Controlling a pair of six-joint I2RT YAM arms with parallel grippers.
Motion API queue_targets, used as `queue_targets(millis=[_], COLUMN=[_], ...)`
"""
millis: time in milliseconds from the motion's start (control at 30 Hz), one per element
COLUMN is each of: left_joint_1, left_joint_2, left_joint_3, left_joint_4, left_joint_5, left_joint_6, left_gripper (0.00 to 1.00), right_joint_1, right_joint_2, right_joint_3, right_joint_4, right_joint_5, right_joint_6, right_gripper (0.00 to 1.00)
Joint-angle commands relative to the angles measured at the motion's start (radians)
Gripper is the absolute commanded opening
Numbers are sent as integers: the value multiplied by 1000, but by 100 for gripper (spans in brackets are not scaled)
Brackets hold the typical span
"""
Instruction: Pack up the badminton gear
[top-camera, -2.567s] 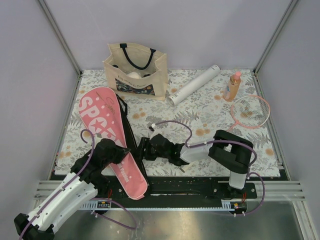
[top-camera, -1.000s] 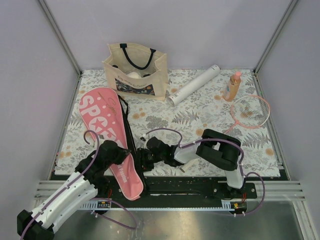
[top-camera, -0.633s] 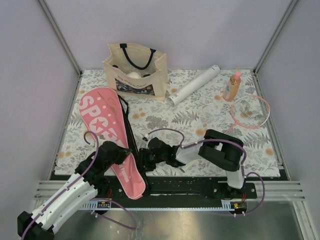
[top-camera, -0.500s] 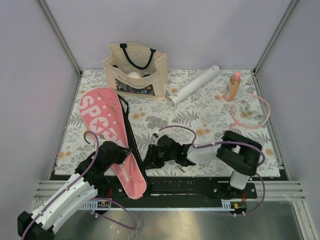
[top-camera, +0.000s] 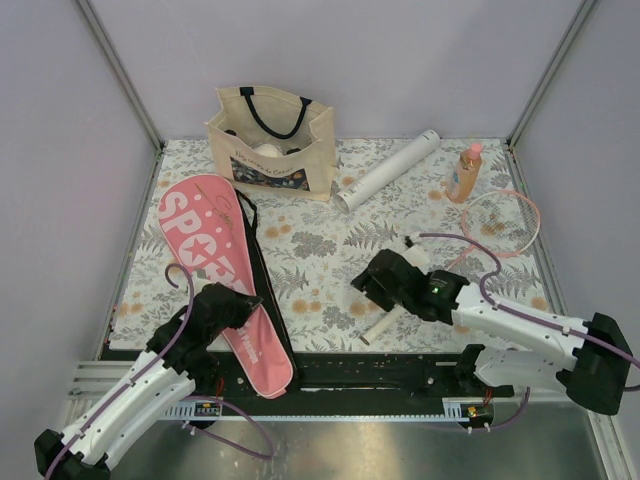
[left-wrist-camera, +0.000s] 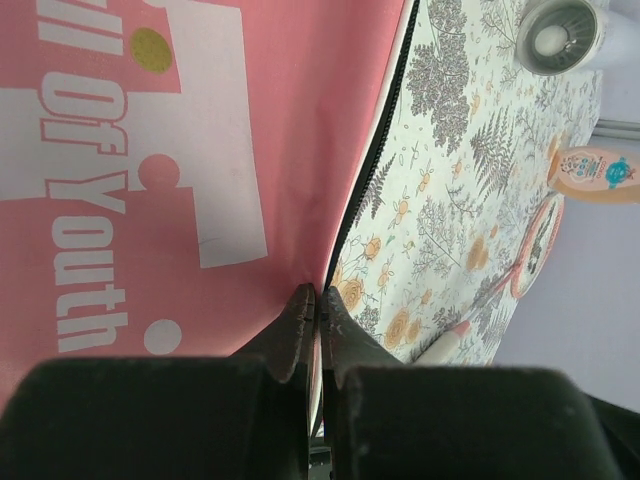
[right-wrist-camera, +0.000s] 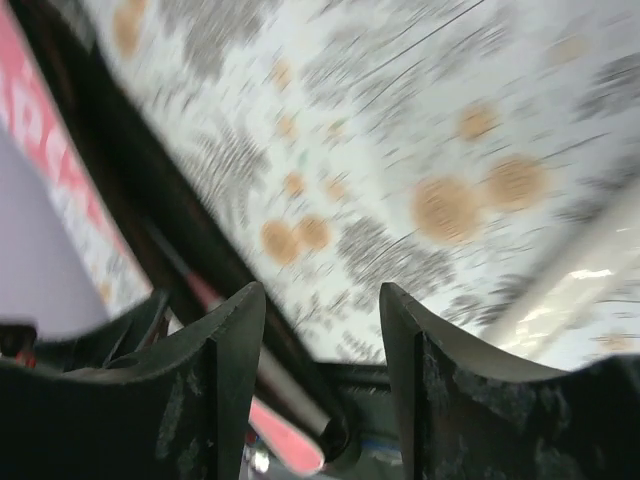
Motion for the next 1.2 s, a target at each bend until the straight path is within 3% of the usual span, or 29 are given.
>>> queue_targets(millis=[0,167,367,767,1167], left_joint_1=[-1,-1,-1,-1,-1], left_joint_2=[-21,-42,-55,-44,-111], left_joint_3=[10,10,5,41,50], left_joint_4=[49,39,35,-1,-77], left_joint_5=[-20,-14,-15,-14,-47], left_joint_6=[24,38,28,36,24], left_gripper=[0,0,0,0,0], right_joint_1=[-84,-179,-276,-345,-374], right_joint_2=[-62,-105,-66,156,257], right_joint_3=[25,-44,-104,-149,-193], right_joint_4=[-410,-522,-387,-196,-88], right_joint_5=[274,352,311,99,-5], right_joint_6=[150,204,90,54,38], right_gripper=[59,62,65,66,52])
